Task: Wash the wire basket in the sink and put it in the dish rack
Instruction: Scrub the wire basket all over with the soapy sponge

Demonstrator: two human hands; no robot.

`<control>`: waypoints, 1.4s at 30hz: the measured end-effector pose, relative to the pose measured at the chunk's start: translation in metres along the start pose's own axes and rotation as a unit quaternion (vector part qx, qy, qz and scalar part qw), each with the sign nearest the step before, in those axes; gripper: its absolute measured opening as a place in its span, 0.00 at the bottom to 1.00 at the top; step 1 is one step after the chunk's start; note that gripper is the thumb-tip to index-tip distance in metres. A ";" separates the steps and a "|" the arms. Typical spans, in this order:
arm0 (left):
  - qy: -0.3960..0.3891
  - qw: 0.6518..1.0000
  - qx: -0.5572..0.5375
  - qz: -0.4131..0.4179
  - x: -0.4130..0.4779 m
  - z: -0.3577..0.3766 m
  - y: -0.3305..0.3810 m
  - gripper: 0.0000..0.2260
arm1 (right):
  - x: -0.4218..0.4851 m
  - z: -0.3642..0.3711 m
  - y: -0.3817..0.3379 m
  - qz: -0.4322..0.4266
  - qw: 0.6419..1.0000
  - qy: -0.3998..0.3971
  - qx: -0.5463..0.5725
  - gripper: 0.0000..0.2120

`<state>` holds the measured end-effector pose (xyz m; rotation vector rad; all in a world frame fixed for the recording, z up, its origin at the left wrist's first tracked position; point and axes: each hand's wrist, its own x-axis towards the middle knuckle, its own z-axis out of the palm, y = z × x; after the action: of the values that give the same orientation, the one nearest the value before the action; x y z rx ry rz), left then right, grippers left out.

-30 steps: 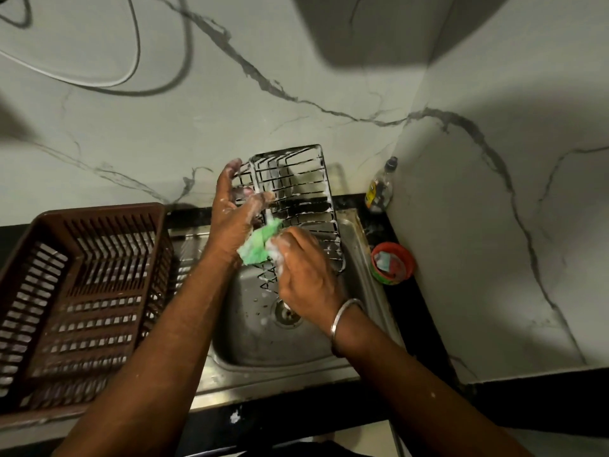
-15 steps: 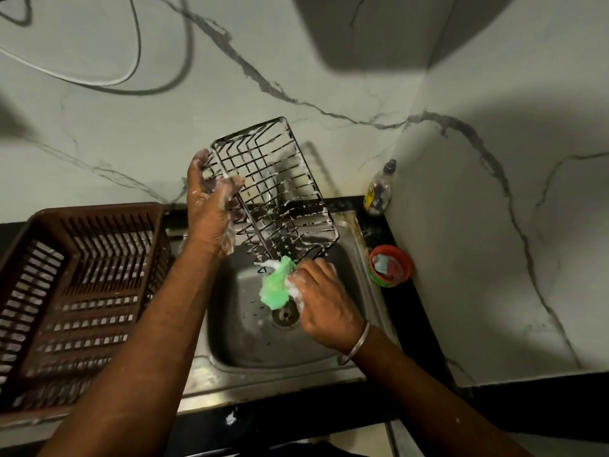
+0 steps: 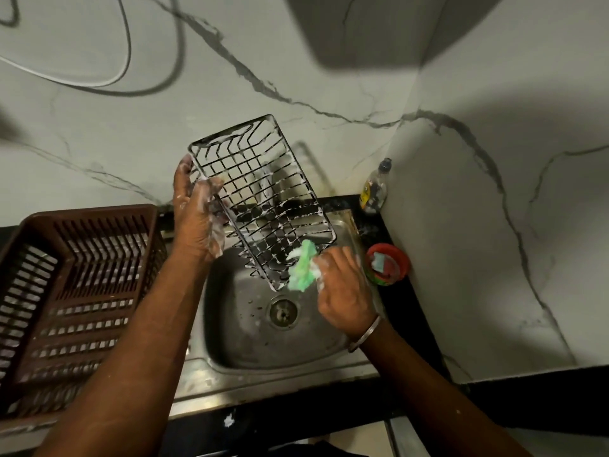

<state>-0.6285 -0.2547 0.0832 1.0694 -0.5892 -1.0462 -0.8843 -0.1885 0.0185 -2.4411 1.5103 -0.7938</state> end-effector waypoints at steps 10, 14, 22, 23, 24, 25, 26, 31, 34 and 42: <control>-0.025 0.999 -0.043 -0.011 0.003 -0.007 0.002 0.31 | 0.016 -0.002 0.019 0.119 0.993 0.027 0.004 0.24; -0.030 0.999 -0.038 -0.006 0.005 -0.011 -0.001 0.30 | 0.010 0.005 0.018 0.033 0.999 -0.002 -0.030 0.25; -0.038 0.999 -0.030 -0.008 0.001 -0.011 0.003 0.31 | 0.007 0.008 0.013 0.034 0.999 0.030 -0.006 0.22; -0.044 0.998 -0.031 -0.014 -0.002 -0.008 0.007 0.39 | 0.009 0.010 0.017 0.072 0.996 0.057 0.018 0.21; -0.050 0.998 -0.032 -0.019 -0.005 -0.006 0.010 0.47 | 0.010 0.011 0.021 0.100 0.991 0.081 0.041 0.19; -0.054 0.998 -0.034 -0.019 -0.006 -0.005 0.012 0.52 | 0.011 0.013 0.023 0.109 0.988 0.091 0.063 0.18; -0.058 0.997 -0.037 -0.018 -0.008 -0.005 0.013 0.54 | 0.011 0.014 0.024 0.104 0.986 0.095 0.088 0.17; -0.064 0.997 -0.032 -0.015 -0.013 -0.007 0.008 0.41 | 0.023 0.011 0.020 0.195 0.929 0.177 0.261 0.16; -0.067 0.997 -0.022 -0.010 -0.011 -0.006 0.000 0.33 | 0.039 0.001 0.015 0.259 0.878 0.199 0.351 0.15; -0.147 0.989 0.015 -0.005 -0.021 0.029 -0.020 0.35 | 0.048 -0.010 0.058 0.347 0.761 0.300 0.459 0.11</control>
<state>-0.6691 -0.2498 0.0780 0.9504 -0.8392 -1.2185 -0.9179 -0.2569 0.0201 -0.8426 1.4590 -1.6645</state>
